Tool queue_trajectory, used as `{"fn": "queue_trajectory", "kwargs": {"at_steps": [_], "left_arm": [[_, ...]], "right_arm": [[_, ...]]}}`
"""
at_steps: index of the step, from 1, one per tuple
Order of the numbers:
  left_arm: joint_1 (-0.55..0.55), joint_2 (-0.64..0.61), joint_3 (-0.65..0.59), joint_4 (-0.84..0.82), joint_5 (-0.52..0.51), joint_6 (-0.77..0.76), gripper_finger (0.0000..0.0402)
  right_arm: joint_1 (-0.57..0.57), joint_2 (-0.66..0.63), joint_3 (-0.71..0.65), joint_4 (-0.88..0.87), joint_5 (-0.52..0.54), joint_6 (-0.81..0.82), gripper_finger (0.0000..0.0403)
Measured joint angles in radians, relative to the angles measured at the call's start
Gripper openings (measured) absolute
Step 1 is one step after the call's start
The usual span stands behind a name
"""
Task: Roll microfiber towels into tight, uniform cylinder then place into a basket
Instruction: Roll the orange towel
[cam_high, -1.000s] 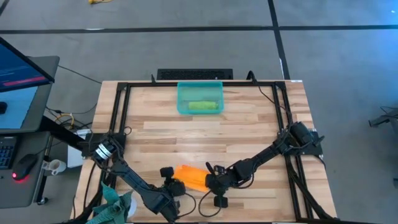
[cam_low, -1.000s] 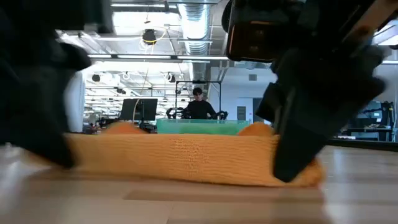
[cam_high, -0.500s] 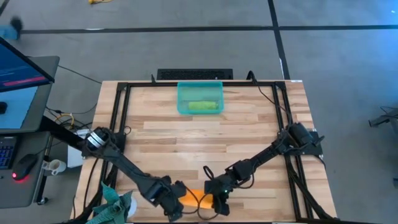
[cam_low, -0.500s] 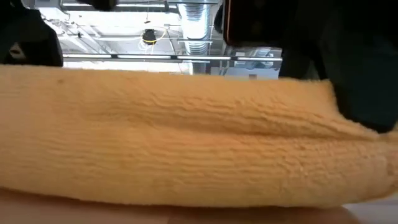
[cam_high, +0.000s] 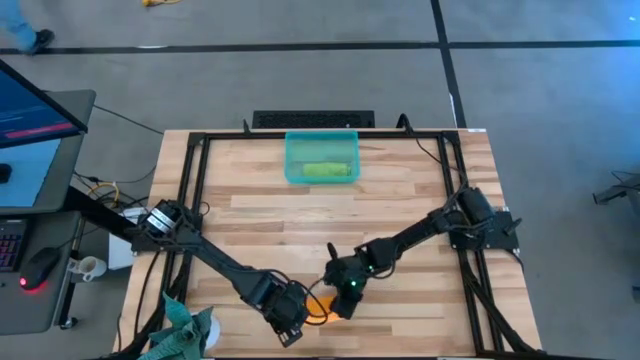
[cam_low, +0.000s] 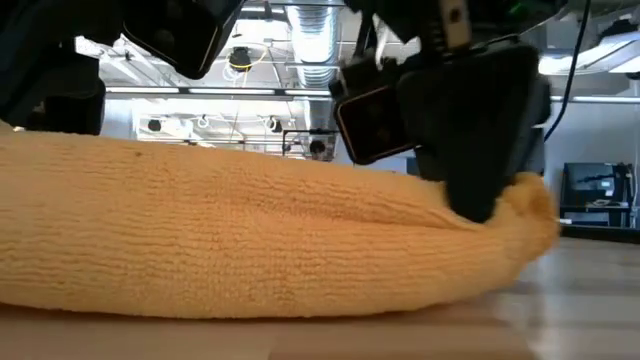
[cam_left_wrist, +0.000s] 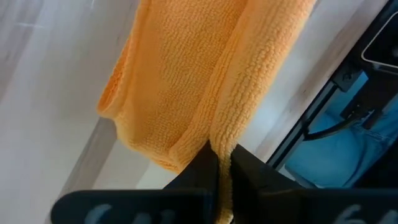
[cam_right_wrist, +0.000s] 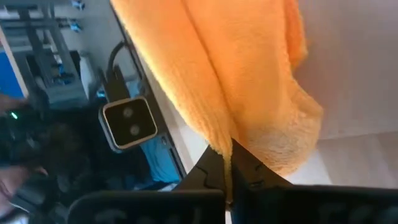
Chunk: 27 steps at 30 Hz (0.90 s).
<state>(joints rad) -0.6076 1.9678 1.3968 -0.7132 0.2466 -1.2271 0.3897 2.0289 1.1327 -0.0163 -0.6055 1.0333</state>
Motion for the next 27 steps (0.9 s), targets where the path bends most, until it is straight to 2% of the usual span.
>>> {"fn": "queue_trajectory", "kwargs": {"at_steps": [14, 21, 27], "left_arm": [[-0.003, 0.000, 0.000, 0.013, -0.034, 0.016, 0.0010], [-0.007, 0.000, 0.000, -0.054, -0.077, 0.071, 0.0049], [-0.013, 0.000, -0.002, -0.119, -0.036, 0.141, 0.0078]], "right_arm": [[-0.094, 0.007, -0.001, -0.029, -0.025, 0.164, 0.0015], [-0.097, 0.007, -0.002, -0.040, -0.009, 0.174, 0.0006], [-0.098, 0.008, -0.005, -0.056, -0.027, 0.190, 0.0015]]}}
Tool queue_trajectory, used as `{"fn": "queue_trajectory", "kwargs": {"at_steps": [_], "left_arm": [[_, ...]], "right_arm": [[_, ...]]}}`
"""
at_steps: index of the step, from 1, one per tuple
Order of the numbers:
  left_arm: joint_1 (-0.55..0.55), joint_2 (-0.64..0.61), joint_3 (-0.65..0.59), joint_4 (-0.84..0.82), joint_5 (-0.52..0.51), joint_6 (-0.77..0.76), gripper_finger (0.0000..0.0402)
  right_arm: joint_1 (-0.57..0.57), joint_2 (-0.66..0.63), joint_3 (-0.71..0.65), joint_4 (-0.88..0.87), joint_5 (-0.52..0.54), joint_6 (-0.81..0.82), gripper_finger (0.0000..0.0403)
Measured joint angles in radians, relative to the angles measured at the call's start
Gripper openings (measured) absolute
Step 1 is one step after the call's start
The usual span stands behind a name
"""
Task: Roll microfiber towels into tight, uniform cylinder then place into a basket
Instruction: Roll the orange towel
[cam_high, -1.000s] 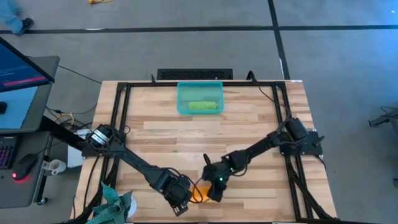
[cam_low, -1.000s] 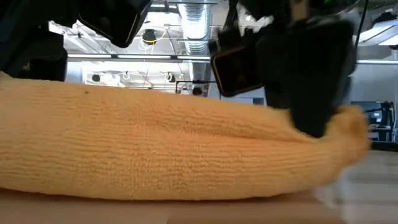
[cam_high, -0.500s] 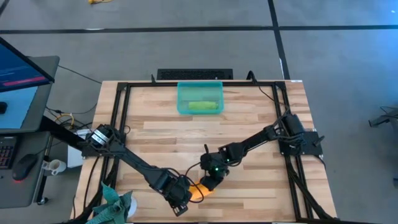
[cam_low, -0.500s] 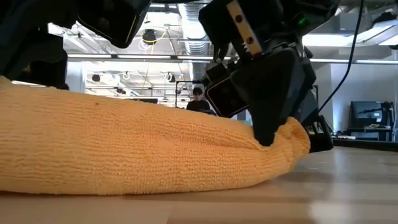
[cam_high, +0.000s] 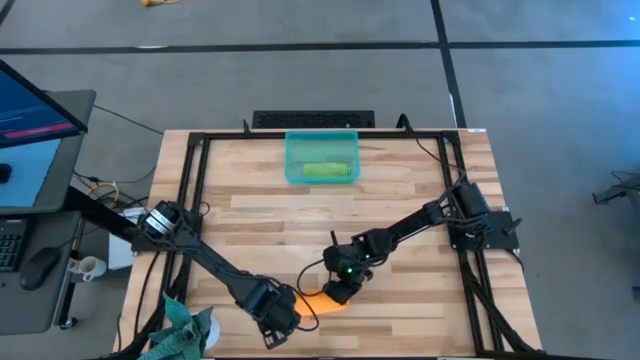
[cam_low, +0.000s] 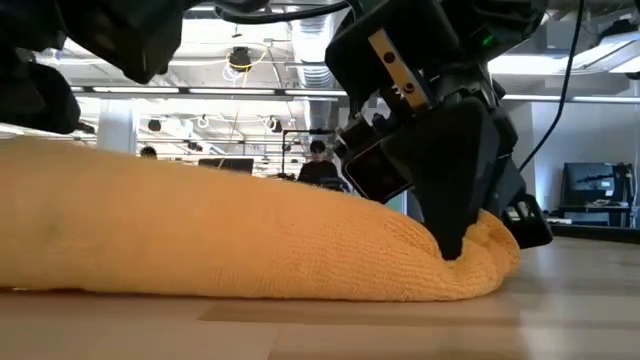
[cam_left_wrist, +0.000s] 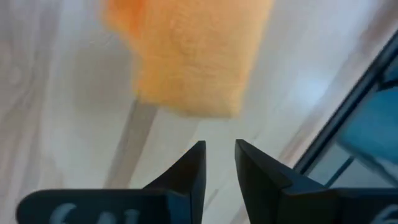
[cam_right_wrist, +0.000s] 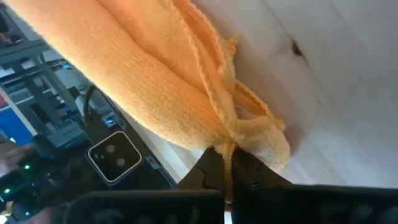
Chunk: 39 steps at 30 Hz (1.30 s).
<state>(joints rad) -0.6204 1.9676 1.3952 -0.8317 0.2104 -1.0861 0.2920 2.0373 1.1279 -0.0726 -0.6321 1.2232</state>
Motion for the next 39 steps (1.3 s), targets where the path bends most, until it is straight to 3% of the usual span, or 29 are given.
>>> {"fn": "queue_trajectory", "kwargs": {"at_steps": [3, 8, 10, 16, 18, 22, 27, 33, 39], "left_arm": [[-0.014, 0.000, 0.000, -0.030, -0.006, 0.025, 0.0080], [-0.094, -0.026, 0.000, -0.037, -0.163, 0.033, 0.0072], [-0.139, -0.051, 0.001, -0.023, -0.288, 0.036, 0.0067], [-0.251, -0.071, 0.002, 0.117, -0.819, 0.167, 0.0056], [-0.252, -0.056, 0.004, 0.157, -0.914, 0.213, 0.0051], [-0.194, 0.007, -0.013, 0.222, -0.932, 0.256, 0.0038], [-0.139, 0.088, -0.014, 0.211, -0.817, 0.219, 0.0023], [-0.155, 0.097, -0.013, 0.130, -0.804, 0.077, 0.0015], [-0.163, 0.096, -0.046, 0.139, -0.773, 0.034, 0.0015]], "right_arm": [[0.000, 0.000, 0.000, 0.003, 0.000, -0.009, 0.0007], [-0.001, 0.000, 0.002, 0.006, 0.001, -0.015, 0.0013], [-0.001, 0.000, 0.002, 0.007, 0.001, -0.016, 0.0017], [-0.002, 0.000, 0.003, 0.011, 0.002, -0.025, 0.0007], [-0.002, 0.000, 0.003, 0.011, 0.002, -0.027, 0.0008], [-0.002, 0.000, 0.004, 0.013, 0.003, -0.026, 0.0018], [0.002, -0.001, 0.004, 0.016, 0.005, -0.041, 0.0007], [0.003, -0.001, 0.006, 0.025, 0.008, -0.046, 0.0018], [0.010, -0.002, 0.006, 0.028, 0.030, -0.045, 0.0024]]}}
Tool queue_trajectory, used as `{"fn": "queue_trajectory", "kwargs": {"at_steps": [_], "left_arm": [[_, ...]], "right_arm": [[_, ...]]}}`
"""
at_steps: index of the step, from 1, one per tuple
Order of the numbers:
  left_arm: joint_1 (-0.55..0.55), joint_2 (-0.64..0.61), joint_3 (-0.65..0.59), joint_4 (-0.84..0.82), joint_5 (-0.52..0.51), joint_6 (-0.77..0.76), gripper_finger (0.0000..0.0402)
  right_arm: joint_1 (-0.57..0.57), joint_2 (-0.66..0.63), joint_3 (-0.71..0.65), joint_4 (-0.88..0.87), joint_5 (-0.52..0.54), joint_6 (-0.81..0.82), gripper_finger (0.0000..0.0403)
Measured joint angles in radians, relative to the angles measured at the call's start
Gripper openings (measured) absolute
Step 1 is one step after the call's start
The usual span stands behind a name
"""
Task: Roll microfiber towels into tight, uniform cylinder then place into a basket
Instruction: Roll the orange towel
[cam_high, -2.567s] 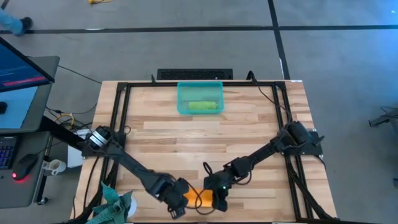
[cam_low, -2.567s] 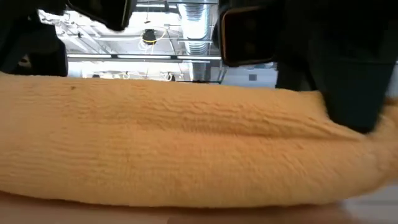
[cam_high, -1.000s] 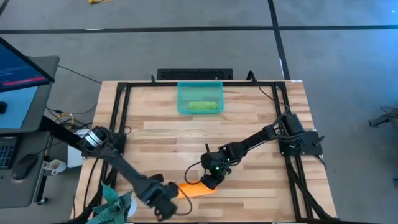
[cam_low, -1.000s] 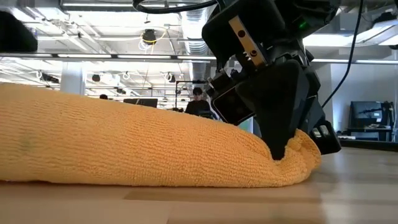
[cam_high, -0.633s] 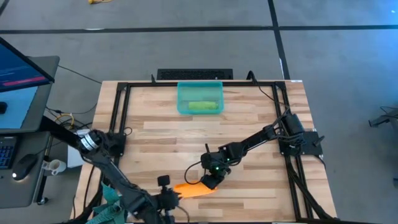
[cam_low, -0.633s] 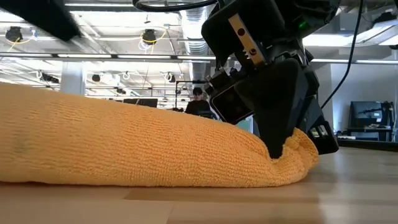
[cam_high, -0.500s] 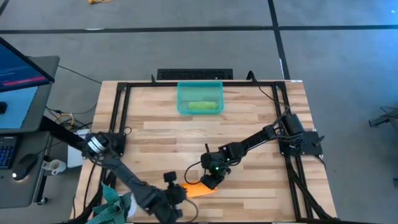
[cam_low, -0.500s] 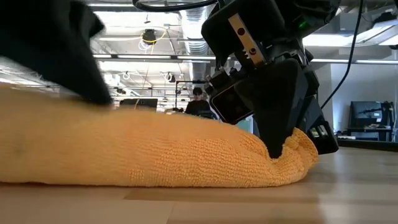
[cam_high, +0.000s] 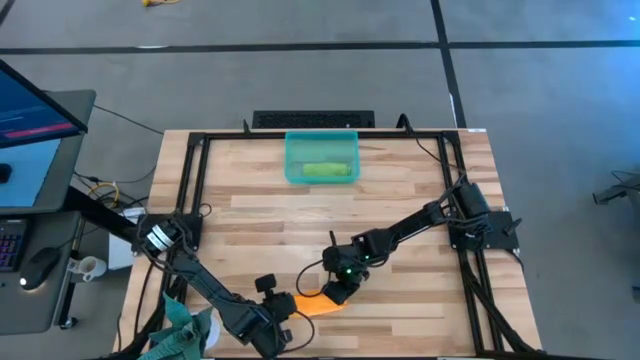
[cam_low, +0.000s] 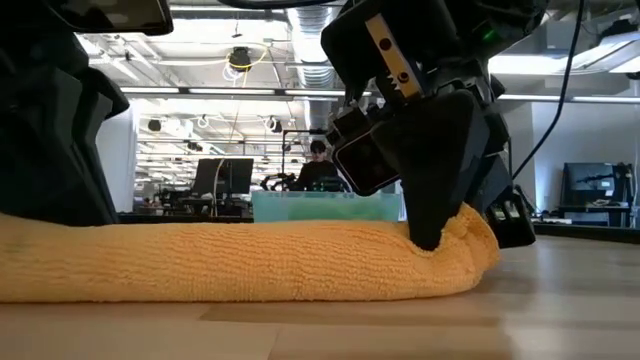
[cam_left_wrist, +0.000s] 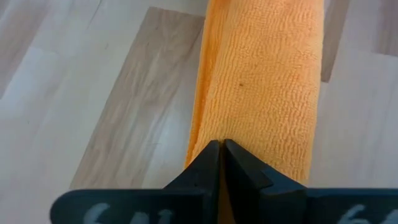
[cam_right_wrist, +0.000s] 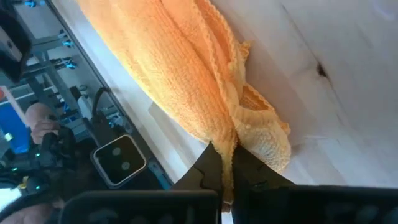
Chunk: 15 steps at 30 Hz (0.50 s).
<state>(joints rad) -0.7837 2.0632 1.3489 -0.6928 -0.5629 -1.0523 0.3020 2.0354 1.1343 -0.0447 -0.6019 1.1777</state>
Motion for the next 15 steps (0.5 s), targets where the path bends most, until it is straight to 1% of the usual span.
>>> {"fn": "queue_trajectory", "kwargs": {"at_steps": [2, 5, 8, 12, 15], "left_arm": [[0.000, -0.001, -0.010, 0.013, 0.001, 0.000, 0.0015], [0.000, -0.002, -0.011, 0.014, 0.003, -0.003, 0.0015], [0.000, -0.002, -0.011, 0.014, -0.001, -0.003, 0.0015], [0.000, -0.002, -0.011, 0.012, 0.021, 0.002, 0.0015], [0.000, -0.002, -0.011, 0.011, 0.024, 0.002, 0.0015]], "right_arm": [[0.008, 0.000, 0.000, -0.001, 0.026, 0.010, 0.0029], [0.017, 0.000, 0.000, -0.003, 0.038, 0.024, 0.0050], [0.018, 0.000, 0.000, -0.008, 0.046, 0.024, 0.0083], [0.016, 0.000, 0.000, -0.009, 0.049, 0.001, 0.0133], [0.003, -0.004, 0.000, -0.019, 0.002, -0.024, 0.0162]]}}
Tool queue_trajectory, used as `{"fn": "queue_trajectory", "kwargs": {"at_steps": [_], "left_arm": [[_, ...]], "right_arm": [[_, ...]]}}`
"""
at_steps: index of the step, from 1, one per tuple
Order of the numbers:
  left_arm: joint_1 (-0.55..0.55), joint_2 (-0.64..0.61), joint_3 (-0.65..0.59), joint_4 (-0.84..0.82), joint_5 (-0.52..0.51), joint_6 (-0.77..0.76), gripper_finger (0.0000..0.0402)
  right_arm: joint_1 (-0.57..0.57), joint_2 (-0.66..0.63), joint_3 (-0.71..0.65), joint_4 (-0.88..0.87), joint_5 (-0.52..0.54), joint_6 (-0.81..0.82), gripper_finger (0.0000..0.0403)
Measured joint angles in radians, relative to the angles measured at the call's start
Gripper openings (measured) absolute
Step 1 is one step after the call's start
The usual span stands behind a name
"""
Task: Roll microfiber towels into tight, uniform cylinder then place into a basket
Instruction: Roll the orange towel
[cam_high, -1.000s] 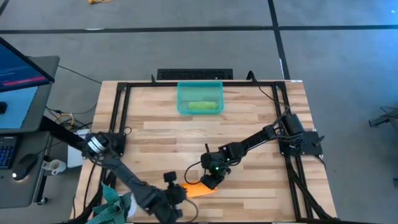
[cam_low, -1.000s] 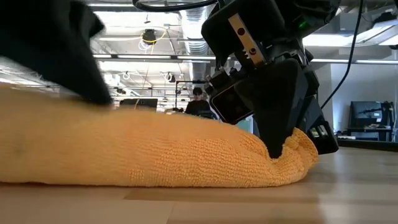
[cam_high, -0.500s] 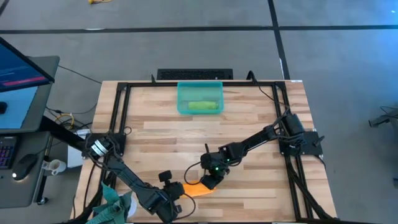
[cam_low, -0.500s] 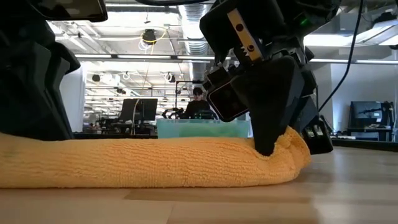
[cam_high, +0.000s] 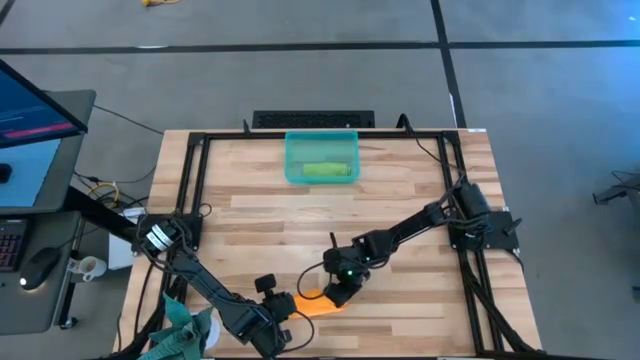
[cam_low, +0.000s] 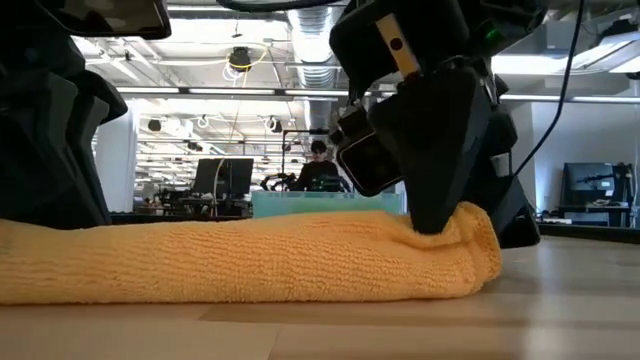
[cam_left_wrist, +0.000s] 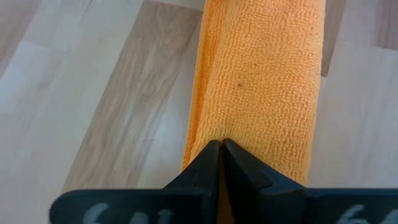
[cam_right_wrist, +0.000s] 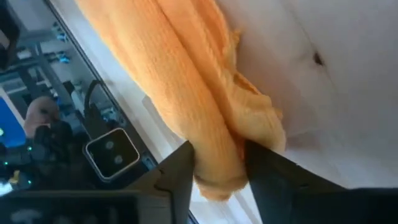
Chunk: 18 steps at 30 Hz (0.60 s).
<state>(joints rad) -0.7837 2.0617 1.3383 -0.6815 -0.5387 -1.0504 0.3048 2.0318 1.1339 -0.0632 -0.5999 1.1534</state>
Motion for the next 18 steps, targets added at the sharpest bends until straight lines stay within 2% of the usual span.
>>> {"fn": "queue_trajectory", "kwargs": {"at_steps": [5, 9, 13, 18], "left_arm": [[-0.001, 0.000, 0.000, -0.001, 0.004, -0.009, 0.0015], [-0.001, 0.000, -0.001, -0.001, 0.008, -0.017, 0.0015], [0.000, 0.000, -0.001, -0.001, 0.008, -0.027, 0.0015], [0.000, 0.000, -0.001, -0.001, 0.008, -0.027, 0.0015]], "right_arm": [[-0.004, -0.068, -0.001, -0.073, 0.015, -0.119, 0.0192], [0.000, -0.170, -0.001, -0.211, 0.121, -0.229, 0.0203], [0.045, -0.298, -0.002, -0.281, 0.310, -0.381, 0.0205], [0.197, -0.343, -0.001, -0.150, 0.602, -0.553, 0.0198]]}}
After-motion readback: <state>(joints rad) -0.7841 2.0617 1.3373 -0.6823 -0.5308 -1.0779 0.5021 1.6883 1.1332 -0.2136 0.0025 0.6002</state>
